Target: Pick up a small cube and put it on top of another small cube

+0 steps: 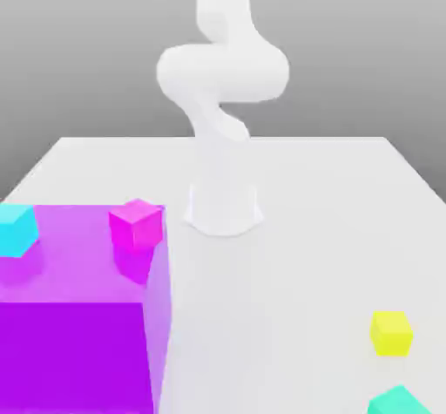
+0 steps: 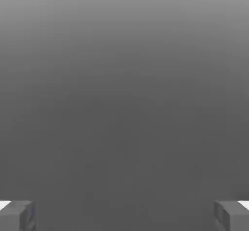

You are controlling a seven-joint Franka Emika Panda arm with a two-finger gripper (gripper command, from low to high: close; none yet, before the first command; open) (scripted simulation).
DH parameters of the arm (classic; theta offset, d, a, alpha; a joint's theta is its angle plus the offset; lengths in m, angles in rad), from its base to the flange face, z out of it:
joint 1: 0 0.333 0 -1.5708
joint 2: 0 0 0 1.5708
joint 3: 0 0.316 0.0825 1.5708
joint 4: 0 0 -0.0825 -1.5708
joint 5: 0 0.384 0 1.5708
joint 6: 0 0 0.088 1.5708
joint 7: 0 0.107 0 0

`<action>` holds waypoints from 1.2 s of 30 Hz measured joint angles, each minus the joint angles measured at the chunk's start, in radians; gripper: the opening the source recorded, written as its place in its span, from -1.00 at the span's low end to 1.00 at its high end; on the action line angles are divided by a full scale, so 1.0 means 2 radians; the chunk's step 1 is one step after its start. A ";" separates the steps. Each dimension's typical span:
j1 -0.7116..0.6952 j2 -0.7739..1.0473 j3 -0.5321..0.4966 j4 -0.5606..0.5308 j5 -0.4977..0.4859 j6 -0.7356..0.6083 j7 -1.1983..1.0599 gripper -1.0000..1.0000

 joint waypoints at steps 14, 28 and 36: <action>0.028 0.257 0.053 0.030 -0.026 0.058 -0.003 0.00; 0.080 0.511 0.082 0.059 -0.066 0.115 0.005 0.00; 0.107 0.636 0.069 0.080 -0.091 0.180 0.018 -1.00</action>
